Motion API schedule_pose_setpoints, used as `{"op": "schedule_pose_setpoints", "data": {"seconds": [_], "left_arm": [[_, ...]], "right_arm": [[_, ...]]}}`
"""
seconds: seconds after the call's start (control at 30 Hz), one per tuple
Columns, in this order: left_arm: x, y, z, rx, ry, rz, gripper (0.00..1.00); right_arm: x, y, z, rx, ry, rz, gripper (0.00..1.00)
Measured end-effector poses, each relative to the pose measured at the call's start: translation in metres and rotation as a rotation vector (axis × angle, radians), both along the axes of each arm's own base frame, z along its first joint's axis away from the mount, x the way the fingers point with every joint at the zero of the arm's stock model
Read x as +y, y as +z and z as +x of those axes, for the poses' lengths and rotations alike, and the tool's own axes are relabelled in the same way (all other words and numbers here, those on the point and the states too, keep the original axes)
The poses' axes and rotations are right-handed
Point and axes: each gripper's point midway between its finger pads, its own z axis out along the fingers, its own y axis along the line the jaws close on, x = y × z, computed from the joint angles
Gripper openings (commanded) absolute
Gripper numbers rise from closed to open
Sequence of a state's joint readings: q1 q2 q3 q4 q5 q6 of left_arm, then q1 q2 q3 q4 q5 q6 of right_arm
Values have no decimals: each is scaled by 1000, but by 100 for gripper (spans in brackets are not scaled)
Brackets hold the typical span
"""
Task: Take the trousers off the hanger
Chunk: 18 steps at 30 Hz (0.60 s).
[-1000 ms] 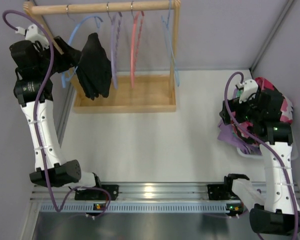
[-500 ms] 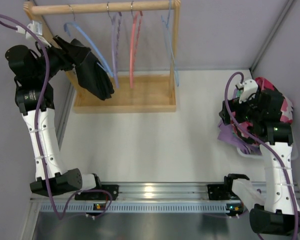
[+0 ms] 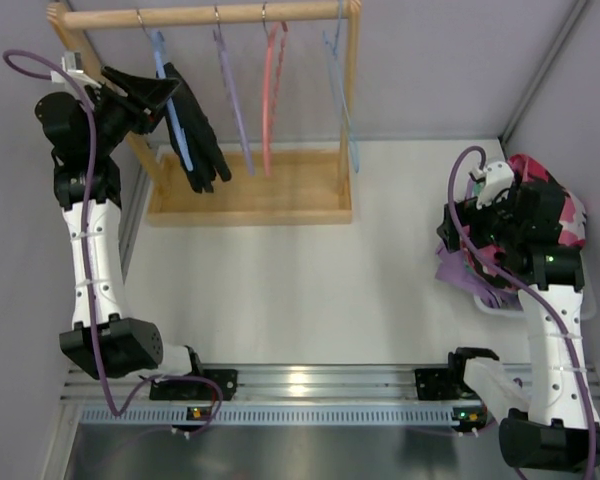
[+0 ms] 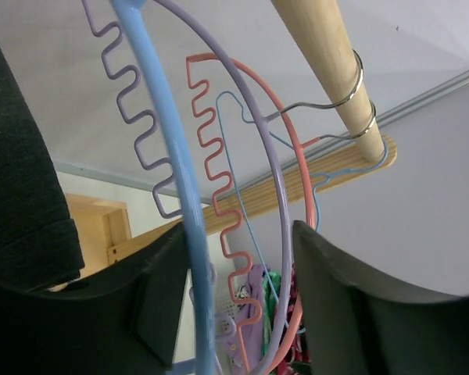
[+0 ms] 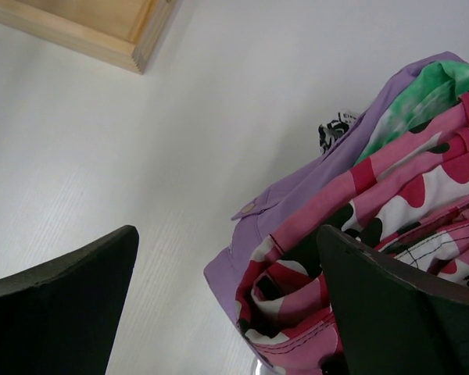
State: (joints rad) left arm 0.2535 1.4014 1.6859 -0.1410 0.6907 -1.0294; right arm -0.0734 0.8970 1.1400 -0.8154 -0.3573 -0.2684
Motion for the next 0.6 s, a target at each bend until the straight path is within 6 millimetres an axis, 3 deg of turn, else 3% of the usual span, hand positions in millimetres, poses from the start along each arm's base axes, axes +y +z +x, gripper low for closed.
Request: {"op": "schedule_pose_setpoints", "data": {"seconds": [0.1,0.23,0.6], "left_arm": [[-2,-1,6,17,-32,-64,38],[-4,-3,14,27,-73,-122,29],[-7,3,23,17,-138,-222,45]], "right_arm": [[0,-1,0,3,0,0,100],[1,-1,0,4,3,2,100],[2,-7,-1,17,8,7,99]]}}
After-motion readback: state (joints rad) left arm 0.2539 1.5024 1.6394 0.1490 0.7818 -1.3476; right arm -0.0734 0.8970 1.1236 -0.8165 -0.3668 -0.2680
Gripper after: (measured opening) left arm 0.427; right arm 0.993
